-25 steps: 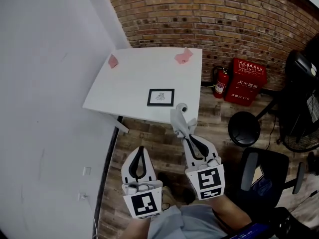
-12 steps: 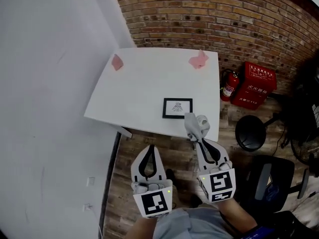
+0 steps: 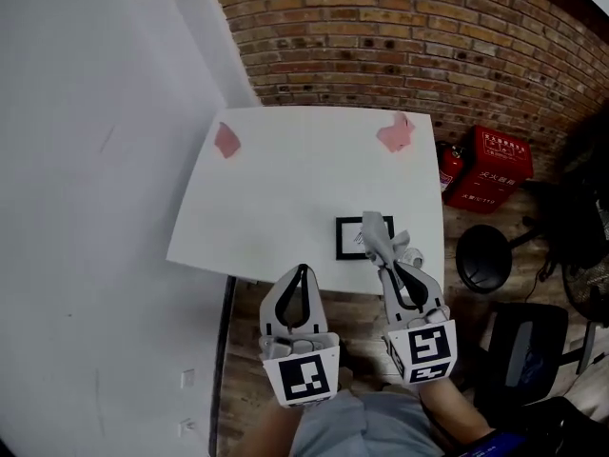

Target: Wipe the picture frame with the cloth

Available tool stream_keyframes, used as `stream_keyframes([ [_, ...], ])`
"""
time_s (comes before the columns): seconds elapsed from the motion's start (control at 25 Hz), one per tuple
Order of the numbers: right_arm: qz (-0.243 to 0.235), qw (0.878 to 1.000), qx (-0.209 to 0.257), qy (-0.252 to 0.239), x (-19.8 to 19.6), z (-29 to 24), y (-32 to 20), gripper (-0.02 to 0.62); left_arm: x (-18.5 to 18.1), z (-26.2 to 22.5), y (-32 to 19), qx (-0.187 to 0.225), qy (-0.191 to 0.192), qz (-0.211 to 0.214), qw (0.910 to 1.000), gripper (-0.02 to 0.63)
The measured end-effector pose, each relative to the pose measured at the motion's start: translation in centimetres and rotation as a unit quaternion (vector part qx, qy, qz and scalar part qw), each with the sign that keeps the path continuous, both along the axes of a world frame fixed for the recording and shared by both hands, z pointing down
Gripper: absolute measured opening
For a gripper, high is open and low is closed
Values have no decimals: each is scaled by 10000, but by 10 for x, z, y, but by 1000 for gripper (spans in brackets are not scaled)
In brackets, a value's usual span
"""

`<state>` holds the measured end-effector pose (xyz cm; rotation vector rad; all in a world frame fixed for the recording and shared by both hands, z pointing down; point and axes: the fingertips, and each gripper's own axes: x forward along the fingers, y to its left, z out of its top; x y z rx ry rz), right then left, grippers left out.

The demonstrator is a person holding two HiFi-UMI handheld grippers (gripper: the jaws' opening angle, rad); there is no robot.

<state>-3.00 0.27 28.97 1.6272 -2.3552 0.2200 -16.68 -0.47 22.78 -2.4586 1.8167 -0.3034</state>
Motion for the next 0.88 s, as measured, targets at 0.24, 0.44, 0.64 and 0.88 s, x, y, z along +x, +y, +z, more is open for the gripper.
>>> stream_keyframes([
  [0.24, 235, 9996, 159, 45, -17, -13, -28, 41, -11, -7, -34, 123, 100, 296, 9994, 9],
  [0.44, 357, 9990, 262, 93, -24, -20, -42, 41, -12, -12, -51, 202, 143, 498, 9985, 9],
  [0.64, 393, 9989, 238, 96, -28, -22, -48, 41, -10, -10, -62, 130, 157, 595, 9980, 9],
  [0.88, 329, 9994, 52, 72, -30, -2, -54, 41, -4, 18, -68, -228, 228, 649, 9974, 9],
])
